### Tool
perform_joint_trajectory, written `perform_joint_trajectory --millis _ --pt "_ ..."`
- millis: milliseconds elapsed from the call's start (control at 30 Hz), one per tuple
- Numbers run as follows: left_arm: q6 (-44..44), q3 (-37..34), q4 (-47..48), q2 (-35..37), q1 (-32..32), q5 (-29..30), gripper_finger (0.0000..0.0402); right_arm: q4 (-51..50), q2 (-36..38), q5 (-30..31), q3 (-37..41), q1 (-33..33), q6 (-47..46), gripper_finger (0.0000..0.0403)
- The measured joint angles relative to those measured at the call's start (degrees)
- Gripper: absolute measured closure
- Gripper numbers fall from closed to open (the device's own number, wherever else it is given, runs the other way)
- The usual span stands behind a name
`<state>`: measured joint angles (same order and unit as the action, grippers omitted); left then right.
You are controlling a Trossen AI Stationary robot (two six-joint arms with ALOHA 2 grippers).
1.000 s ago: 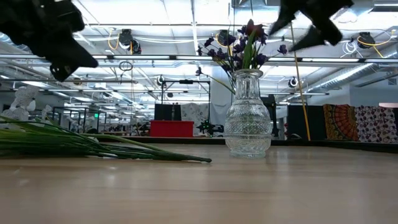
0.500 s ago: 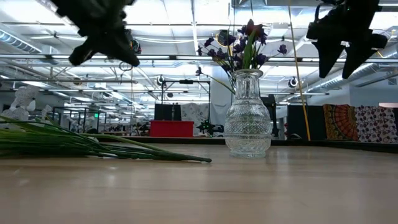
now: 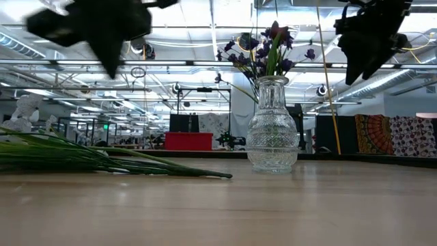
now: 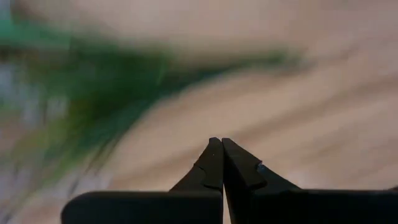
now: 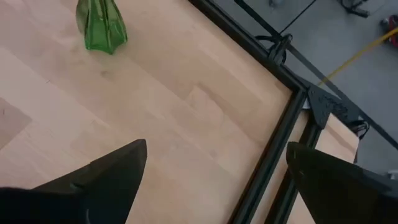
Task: Sort flowers into vase by color
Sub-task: Put the right white tulip into the transparent flower vase
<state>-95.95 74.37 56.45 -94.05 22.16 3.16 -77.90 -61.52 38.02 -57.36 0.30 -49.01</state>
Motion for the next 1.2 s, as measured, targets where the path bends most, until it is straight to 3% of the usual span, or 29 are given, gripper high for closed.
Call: perform_joint_trajectory --millis 167,433,600,800,933,1067,1200 --pt "-4.0 0.0 4.4 -4.4 5.1 -9.8 0.0401 1.3 0.0 0.0 0.0 0.0 1.8 0.0026" --pt "4.4 -0.7 7.0 -11.0 8.8 -14.3 0.0401 5.7 0.0 1.5 0.0 0.0 2.2 0.0026" --pt "10.6 -7.2 6.7 -12.5 8.5 -20.2 0.0402 8.9 0.0 1.3 0.0 0.0 2.2 0.0026" --pt "15.5 -17.9 2.2 -9.7 7.6 -21.0 0.0402 10.4 0.0 0.9 0.0 0.0 -1.3 0.0026" --pt "20.4 -24.2 5.0 -6.9 4.3 -17.7 0.0402 10.5 0.0 0.6 0.0 0.0 -6.7 0.0026" --pt "27.1 -28.2 9.0 -3.7 -1.1 -5.3 0.0402 10.5 -0.6 0.6 0.0 0.0 -11.0 0.0026" --pt "35.0 -30.0 5.0 0.2 -8.7 8.3 0.0402 12.1 -1.7 0.6 0.0 0.0 -14.1 0.0026"
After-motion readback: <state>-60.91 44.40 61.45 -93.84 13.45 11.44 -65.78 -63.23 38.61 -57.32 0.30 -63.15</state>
